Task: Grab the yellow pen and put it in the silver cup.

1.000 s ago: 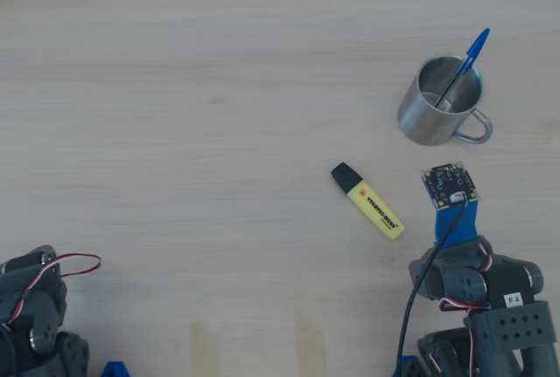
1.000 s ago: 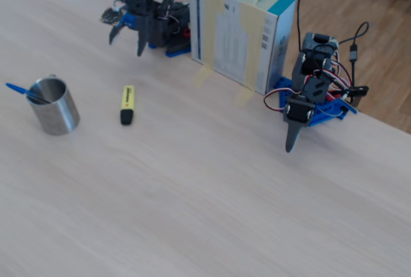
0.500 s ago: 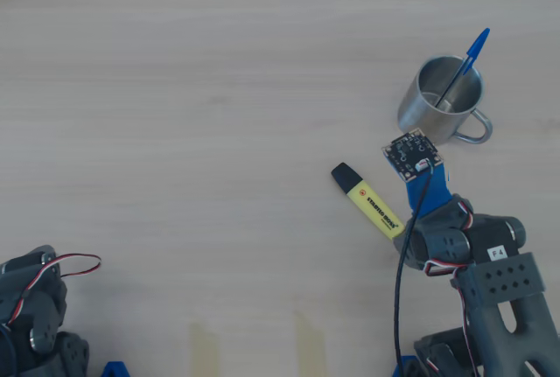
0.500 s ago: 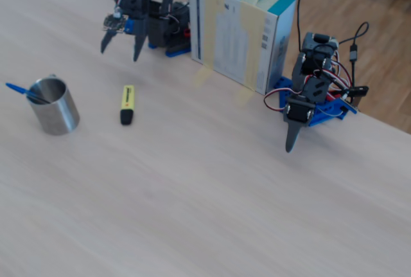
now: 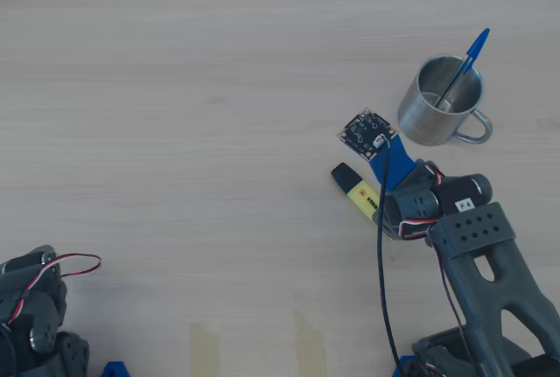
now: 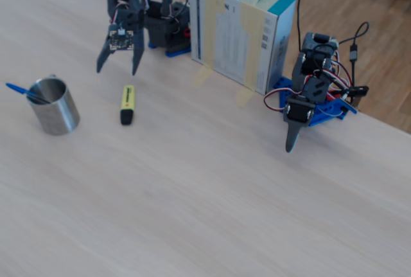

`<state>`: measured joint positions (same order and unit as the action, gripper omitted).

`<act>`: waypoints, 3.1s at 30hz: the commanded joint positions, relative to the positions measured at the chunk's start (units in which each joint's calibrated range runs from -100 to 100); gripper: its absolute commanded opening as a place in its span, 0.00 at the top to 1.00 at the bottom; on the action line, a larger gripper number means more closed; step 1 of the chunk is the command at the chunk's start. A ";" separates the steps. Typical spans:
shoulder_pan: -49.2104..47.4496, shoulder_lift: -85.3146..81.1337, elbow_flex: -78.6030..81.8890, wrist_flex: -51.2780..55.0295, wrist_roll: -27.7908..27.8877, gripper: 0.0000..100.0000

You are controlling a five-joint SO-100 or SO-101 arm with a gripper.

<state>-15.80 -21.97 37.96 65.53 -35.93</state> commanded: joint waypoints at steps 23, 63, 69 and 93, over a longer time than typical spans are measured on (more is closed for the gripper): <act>-6.10 19.31 -10.98 -6.03 -0.07 0.64; -6.27 27.04 -1.64 -18.38 -5.84 0.64; -7.23 27.04 -1.64 -18.38 -7.56 0.70; -7.32 26.54 -1.64 -18.47 -7.35 0.78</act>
<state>-22.66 5.21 36.07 47.12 -43.31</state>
